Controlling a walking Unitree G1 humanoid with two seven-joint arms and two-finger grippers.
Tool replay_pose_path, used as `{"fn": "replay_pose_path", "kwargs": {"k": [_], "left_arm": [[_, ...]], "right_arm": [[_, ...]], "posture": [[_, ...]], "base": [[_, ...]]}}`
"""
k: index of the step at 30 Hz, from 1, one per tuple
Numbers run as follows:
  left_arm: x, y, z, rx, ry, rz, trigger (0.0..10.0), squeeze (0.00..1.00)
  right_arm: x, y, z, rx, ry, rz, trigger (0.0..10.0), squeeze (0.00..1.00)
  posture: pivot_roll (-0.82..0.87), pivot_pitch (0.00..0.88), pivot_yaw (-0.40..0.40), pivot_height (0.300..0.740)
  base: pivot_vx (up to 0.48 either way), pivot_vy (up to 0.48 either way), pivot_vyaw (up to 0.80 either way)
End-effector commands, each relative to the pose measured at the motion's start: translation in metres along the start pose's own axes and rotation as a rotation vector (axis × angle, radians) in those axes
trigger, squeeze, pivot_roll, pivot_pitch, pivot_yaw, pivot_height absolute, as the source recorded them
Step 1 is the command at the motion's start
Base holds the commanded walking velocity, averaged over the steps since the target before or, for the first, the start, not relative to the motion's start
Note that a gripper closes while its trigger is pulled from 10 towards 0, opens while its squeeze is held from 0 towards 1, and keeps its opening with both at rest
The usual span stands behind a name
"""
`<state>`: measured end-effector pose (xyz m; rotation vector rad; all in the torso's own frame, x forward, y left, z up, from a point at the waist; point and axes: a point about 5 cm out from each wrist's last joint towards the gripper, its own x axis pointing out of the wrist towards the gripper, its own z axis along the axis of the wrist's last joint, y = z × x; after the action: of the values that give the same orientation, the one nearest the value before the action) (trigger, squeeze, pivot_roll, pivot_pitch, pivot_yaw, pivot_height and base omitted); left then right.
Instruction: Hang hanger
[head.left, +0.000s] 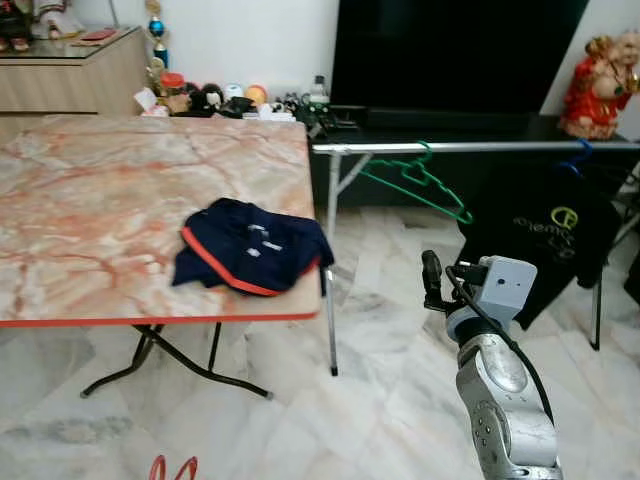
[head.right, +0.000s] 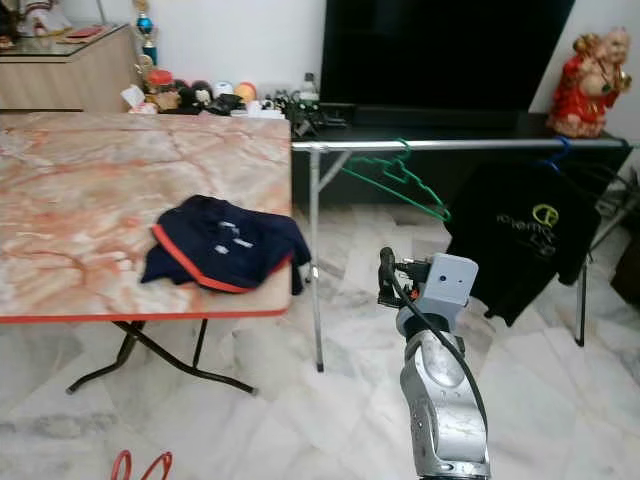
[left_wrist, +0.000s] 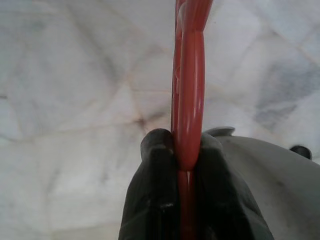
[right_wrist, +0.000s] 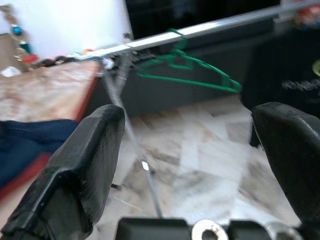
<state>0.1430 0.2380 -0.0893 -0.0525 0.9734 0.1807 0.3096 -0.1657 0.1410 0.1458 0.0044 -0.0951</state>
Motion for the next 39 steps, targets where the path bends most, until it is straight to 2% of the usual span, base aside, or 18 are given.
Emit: {"fn": "replay_pose_path", "kwargs": {"k": [1,6,10,15,19,20,21,23,25,26,28,29,30,31,32,34,36,39], "left_arm": [[0.000,-0.004,-0.002,0.003,0.006,-0.011,10.0,0.00],[0.000,-0.003,-0.001,0.002,-0.002,-0.007,10.0,0.00],[0.000,-0.001,0.007,0.036,-0.048,-0.008,10.0,0.00],[0.002,0.001,0.035,0.146,-0.162,-0.047,10.0,0.00],[0.002,-0.007,0.066,0.293,-0.261,-0.167,10.0,0.00],[0.000,-0.014,0.079,0.412,-0.290,-0.264,10.0,0.00],[-0.001,-0.018,0.083,0.474,-0.295,-0.313,10.0,0.00],[-0.003,-0.024,0.090,0.573,-0.288,-0.405,10.0,0.00],[-0.007,-0.029,0.094,0.628,-0.254,-0.521,10.0,0.00],[-0.014,-0.035,0.102,0.732,-0.247,-0.634,10.0,0.00],[-0.018,-0.036,0.109,0.793,-0.246,-0.668,10.0,0.00],[-0.020,-0.037,0.112,0.816,-0.246,-0.676,10.0,0.00],[-0.026,-0.039,0.123,0.900,-0.243,-0.717,10.0,0.00],[-0.026,-0.039,0.123,0.900,-0.243,-0.717,10.0,0.00],[-0.035,-0.046,0.135,0.971,-0.245,-0.780,10.0,0.00],[-0.042,-0.053,0.143,1.003,-0.254,-0.830,10.0,0.00],[-0.052,-0.064,0.149,1.049,-0.240,-0.920,10.0,0.00],[-0.067,-0.076,0.149,1.137,-0.176,-1.046,10.0,0.00]], "right_arm": [[0.001,-0.007,0.000,0.013,0.001,-0.026,10.0,0.00],[0.003,-0.011,0.000,0.007,0.006,-0.039,10.0,0.00],[0.005,-0.016,-0.001,-0.012,0.018,-0.052,10.0,0.00],[0.008,-0.028,-0.003,-0.057,0.044,-0.070,10.0,0.00],[0.013,-0.032,-0.009,-0.129,0.114,0.009,10.0,0.00],[0.015,-0.031,-0.014,-0.182,0.153,0.102,10.0,0.00],[0.015,-0.031,-0.017,-0.210,0.174,0.145,10.0,0.00],[0.015,-0.030,-0.024,-0.240,0.227,0.226,10.0,0.00],[0.011,-0.026,-0.033,-0.278,0.300,0.350,10.0,0.00],[0.000,-0.021,-0.048,-0.424,0.408,0.552,10.0,0.00],[-0.009,-0.020,-0.057,-0.522,0.469,0.694,10.0,0.00],[-0.013,-0.019,-0.060,-0.539,0.492,0.748,10.0,0.00],[-0.024,-0.017,-0.065,-0.543,0.552,0.890,10.0,0.00],[-0.024,-0.017,-0.065,-0.543,0.552,0.890,10.0,0.00],[-0.031,-0.016,-0.066,-0.574,0.575,1.041,10.0,0.00],[-0.034,-0.012,-0.062,-0.562,0.568,1.133,10.0,0.00],[-0.038,-0.006,-0.052,-0.493,0.552,1.280,10.0,0.00],[-0.041,-0.004,-0.048,-0.517,0.579,1.416,10.0,0.00]], "posture": [[0.04,0.017,-0.001,0.740],[0.04,0.032,-0.004,0.740],[0.04,0.040,-0.006,0.740],[0.04,0.044,-0.007,0.740],[0.04,0.047,-0.012,0.740],[0.04,0.045,-0.014,0.740],[0.04,0.043,-0.015,0.740],[0.04,0.042,-0.014,0.740],[0.04,0.046,-0.011,0.740],[0.03,0.043,-0.010,0.740],[0.03,0.047,-0.008,0.740],[0.03,0.047,-0.008,0.740],[0.04,0.045,-0.006,0.740],[0.04,0.045,-0.006,0.740],[0.03,0.045,-0.005,0.740],[0.03,0.042,-0.003,0.740],[0.03,0.042,-0.002,0.740],[0.04,0.040,-0.003,0.740]], "base": [[0.000,0.000,0.00],[0.000,0.000,0.00],[0.000,0.000,0.00],[0.000,0.000,0.00],[0.000,0.000,0.00],[0.000,0.000,0.00],[0.000,0.000,0.00],[0.000,0.000,0.00],[0.000,0.000,0.00],[0.000,0.000,0.00],[0.000,0.000,0.00],[0.000,0.000,0.00],[0.000,0.000,0.00],[0.000,0.000,0.00],[0.000,0.000,0.00],[0.000,0.000,0.00],[0.000,0.000,0.00],[0.000,0.000,0.00]]}}
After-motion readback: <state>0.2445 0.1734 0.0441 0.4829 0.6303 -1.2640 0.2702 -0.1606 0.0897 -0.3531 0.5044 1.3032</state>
